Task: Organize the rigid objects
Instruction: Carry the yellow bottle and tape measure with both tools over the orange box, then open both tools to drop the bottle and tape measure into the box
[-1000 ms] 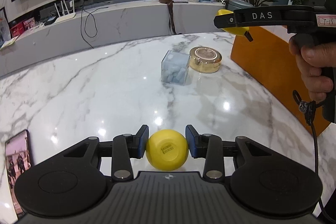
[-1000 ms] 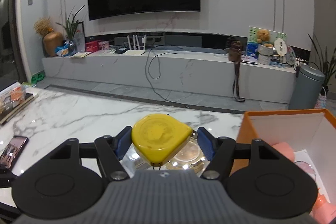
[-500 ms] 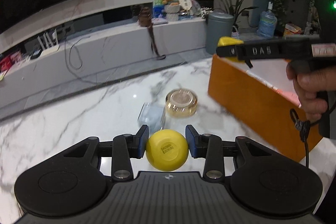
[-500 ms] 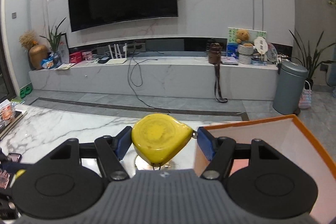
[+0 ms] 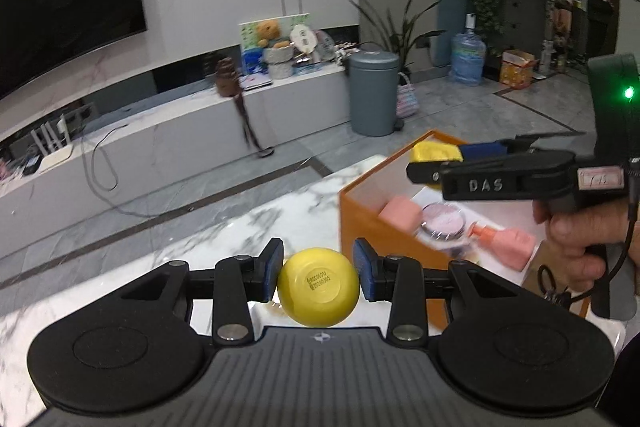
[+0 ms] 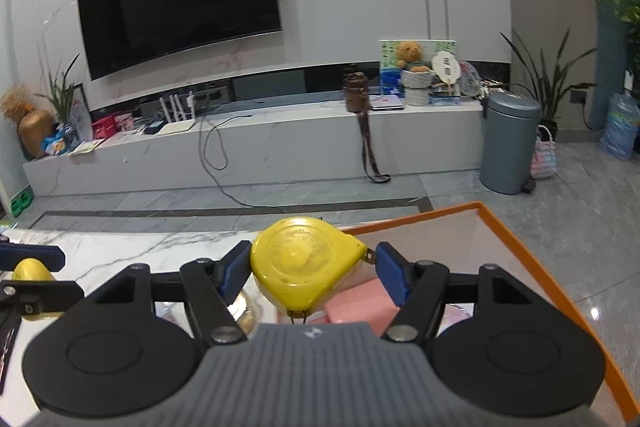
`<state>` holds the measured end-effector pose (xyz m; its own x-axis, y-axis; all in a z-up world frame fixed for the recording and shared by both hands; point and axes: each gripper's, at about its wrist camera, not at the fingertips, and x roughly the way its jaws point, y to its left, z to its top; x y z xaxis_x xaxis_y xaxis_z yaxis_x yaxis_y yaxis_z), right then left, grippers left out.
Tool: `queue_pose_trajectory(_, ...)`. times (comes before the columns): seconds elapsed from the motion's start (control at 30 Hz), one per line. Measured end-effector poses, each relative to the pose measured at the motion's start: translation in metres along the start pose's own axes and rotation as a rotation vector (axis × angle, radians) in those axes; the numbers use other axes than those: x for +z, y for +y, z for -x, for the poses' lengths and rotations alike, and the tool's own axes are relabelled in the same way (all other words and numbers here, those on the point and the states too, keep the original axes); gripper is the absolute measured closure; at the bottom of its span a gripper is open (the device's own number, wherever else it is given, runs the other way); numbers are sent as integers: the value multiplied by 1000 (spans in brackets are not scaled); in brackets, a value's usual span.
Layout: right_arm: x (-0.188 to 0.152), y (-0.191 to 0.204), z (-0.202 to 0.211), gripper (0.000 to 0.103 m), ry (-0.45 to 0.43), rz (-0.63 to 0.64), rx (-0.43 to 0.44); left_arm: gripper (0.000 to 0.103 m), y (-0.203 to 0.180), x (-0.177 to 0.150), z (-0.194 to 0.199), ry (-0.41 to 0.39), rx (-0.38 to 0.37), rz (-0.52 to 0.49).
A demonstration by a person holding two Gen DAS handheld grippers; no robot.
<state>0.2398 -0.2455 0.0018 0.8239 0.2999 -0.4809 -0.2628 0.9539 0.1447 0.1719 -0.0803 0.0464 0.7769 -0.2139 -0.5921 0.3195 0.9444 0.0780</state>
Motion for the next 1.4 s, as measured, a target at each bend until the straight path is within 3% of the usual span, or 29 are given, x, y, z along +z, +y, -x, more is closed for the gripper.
queue_pose_trajectory(0.37, 3, -62, -3, 36, 9, -119, -125, 60, -48, 43, -25, -42, -78, -91)
queue_pose_trajectory(0.57, -1, -92, -14, 36, 95, -160, -152, 60, -69, 55, -61, 14, -142, -94)
queue_pose_trajectory(0.73, -11, -110, -29, 36, 176, -210, -147, 60, -89, 62, -99, 101, -148, -173)
queue_pose_trajectory(1.0, -17, -111, -48, 36, 259, -199, -146, 60, -115, 40, -145, 218, -95, -378)
queue_pose_trajectory(1.4, -26, -109, -68, 36, 363, -132, -173, 60, -129, 9, -174, 320, -112, -511)
